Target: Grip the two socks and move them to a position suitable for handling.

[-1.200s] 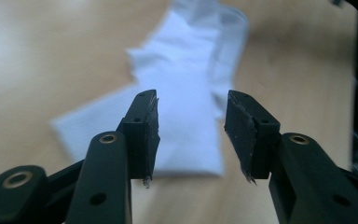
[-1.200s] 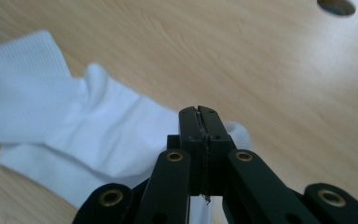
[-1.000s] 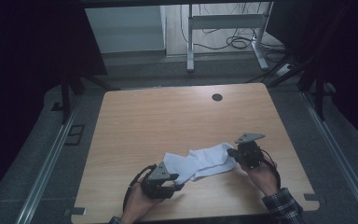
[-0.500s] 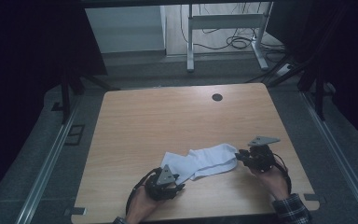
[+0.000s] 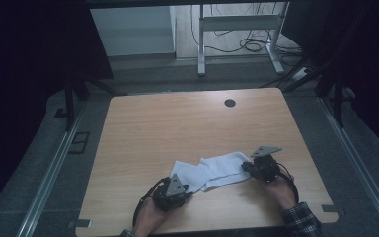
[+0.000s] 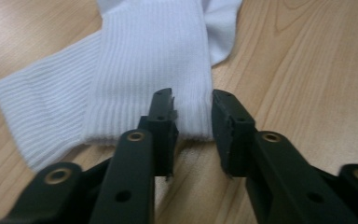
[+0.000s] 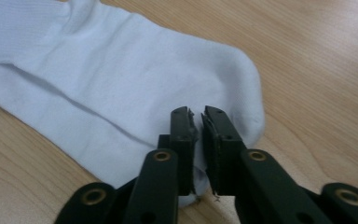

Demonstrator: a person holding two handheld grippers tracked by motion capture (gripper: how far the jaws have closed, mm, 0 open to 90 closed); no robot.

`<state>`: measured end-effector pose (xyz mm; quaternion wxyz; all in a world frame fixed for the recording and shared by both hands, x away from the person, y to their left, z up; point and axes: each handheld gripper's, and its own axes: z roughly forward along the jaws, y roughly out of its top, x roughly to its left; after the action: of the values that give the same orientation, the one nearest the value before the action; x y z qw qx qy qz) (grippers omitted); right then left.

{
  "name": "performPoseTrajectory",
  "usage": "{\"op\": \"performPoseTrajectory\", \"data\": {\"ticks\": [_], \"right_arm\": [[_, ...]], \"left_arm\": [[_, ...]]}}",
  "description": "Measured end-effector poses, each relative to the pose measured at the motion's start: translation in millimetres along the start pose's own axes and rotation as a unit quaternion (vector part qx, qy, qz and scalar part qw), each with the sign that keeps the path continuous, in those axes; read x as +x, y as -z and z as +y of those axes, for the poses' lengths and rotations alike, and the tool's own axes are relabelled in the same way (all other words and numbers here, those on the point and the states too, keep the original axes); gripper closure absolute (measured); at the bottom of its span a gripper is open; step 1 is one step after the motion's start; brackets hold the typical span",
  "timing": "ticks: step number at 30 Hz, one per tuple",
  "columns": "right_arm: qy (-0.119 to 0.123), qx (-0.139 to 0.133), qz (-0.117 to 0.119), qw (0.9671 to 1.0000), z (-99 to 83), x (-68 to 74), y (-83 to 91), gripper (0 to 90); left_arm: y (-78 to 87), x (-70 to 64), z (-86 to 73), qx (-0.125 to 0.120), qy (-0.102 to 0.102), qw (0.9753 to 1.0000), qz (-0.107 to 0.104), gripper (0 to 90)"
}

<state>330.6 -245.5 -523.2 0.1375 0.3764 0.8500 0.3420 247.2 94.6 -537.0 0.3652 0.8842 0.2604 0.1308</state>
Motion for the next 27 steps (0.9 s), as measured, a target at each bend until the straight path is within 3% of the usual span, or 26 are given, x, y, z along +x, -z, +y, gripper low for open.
{"op": "performPoseTrajectory", "data": {"ticks": [2,5,16,22,27], "right_arm": [[0.004,0.002,-0.003,1.0,0.9,1.1,1.4,85.0],[0.009,-0.004,-0.008,0.9999,3.1,2.4,7.3,85.3],[0.013,-0.03,-0.012,0.9994,12.6,3.7,33.6,83.9],[0.003,-0.033,-0.014,0.9994,9.0,-1.3,38.0,75.1],[0.003,-0.032,0.01,0.9994,7.0,0.6,39.7,67.2]], "left_arm": [[0.4,2.3,-0.6,-0.005,0.011,0.9999,-0.004,78.9],[3.0,3.8,0.0,-0.011,0.012,0.9999,-0.004,84.1],[28.6,10.5,23.3,-0.043,0.009,0.9989,-0.014,85.2],[36.6,17.1,33.3,-0.051,0.019,0.9983,-0.022,85.3],[33.1,26.6,36.0,-0.04,0.038,0.9983,-0.019,85.3]]}}
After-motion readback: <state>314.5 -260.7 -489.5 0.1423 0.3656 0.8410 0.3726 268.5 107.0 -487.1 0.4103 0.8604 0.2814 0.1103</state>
